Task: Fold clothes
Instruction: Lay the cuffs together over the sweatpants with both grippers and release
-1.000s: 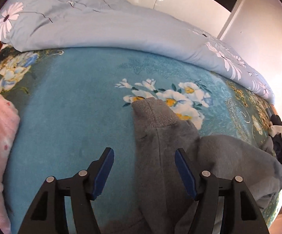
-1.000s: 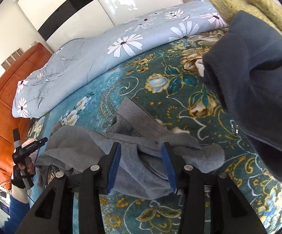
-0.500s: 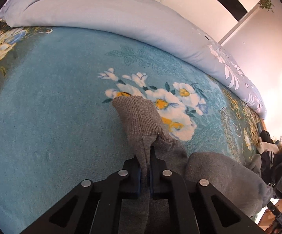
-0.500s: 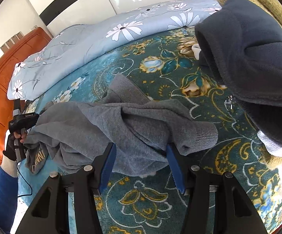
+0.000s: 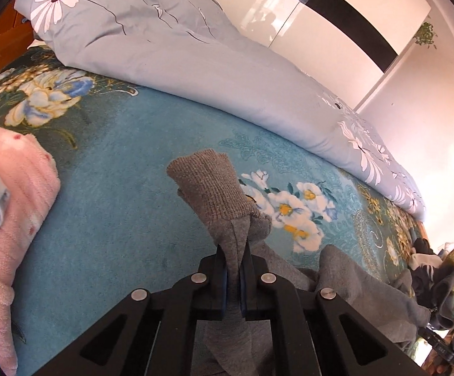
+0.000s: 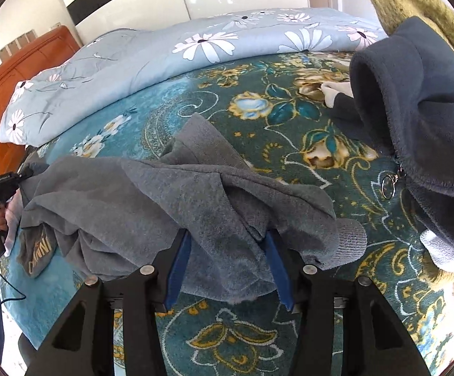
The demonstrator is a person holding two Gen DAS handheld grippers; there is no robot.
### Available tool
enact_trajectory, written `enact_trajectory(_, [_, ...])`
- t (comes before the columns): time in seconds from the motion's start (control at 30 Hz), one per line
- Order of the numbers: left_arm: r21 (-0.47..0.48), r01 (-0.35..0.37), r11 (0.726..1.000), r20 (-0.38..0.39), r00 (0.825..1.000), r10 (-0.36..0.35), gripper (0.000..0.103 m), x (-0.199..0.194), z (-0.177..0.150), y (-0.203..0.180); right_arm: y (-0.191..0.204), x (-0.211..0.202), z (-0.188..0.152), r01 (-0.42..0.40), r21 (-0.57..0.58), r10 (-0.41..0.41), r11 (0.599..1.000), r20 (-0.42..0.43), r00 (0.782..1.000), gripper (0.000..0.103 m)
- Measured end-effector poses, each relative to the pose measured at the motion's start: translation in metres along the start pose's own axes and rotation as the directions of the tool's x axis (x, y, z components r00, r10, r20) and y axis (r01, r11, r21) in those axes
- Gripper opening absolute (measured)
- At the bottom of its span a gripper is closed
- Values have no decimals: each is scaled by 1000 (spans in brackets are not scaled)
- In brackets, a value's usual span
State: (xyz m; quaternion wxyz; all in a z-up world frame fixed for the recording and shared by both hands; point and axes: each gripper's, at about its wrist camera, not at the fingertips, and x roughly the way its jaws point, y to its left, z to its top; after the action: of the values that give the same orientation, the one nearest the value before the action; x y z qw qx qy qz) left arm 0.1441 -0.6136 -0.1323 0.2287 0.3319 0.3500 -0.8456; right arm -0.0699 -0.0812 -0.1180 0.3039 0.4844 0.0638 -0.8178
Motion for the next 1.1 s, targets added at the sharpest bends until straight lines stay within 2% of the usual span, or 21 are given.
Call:
enact_trajectory(0.03, [-5, -1, 1000, 5, 1000, 1, 6, -2, 1, 3, -1, 2, 1, 11, 15, -11, 1000, -5, 1000, 38])
enact_trajectory(0.1, [-8, -7, 1000, 19, 1000, 7, 6, -6, 3, 7, 0, 3, 2, 23, 21, -23, 1000, -10, 1000, 18])
enact_trajectory(0.17, [-4, -16, 1000, 41, 999, 16, 6, -12, 6, 9, 4, -3, 14, 22, 9, -22, 1000, 17, 1000, 8])
enact_trajectory(0.27, [7, -22, 1000, 101, 995, 21, 6, -27, 16, 12, 12, -18, 39, 19, -19, -17, 1000, 80, 997, 7])
enact_trajectory(0.4, [14, -28, 1000, 202, 979, 25, 6, -53, 40, 17, 24, -38, 72, 17, -57, -8, 998, 164, 987, 6])
enact_trajectory(0.53, [2, -74, 997, 287, 955, 70, 6, -66, 68, 22, 44, -42, 133, 38, -92, -13, 995, 261, 965, 6])
enact_trajectory(0.57, [-19, -94, 995, 282, 954, 96, 6, -63, 74, 26, 47, -38, 146, 44, -92, -17, 995, 272, 962, 6])
enact_trajectory(0.67, [-86, -132, 987, 223, 963, 148, 6, -41, 86, 41, 43, 6, 159, 53, -42, -43, 998, 209, 977, 6])
enact_trajectory(0.83, [-91, -240, 966, 106, 963, 249, 6, 11, 77, 59, 37, 80, 181, 75, 41, -79, 996, 98, 992, 6])
enact_trajectory(1.0, [-88, -288, 954, 15, 957, 290, 6, 44, 62, 71, 31, 150, 201, 104, 113, -103, 988, -10, 995, 6])
enact_trajectory(1.1, [-90, -290, 953, 2, 957, 291, 9, 47, 59, 76, 30, 149, 199, 104, 100, -102, 990, -17, 995, 7])
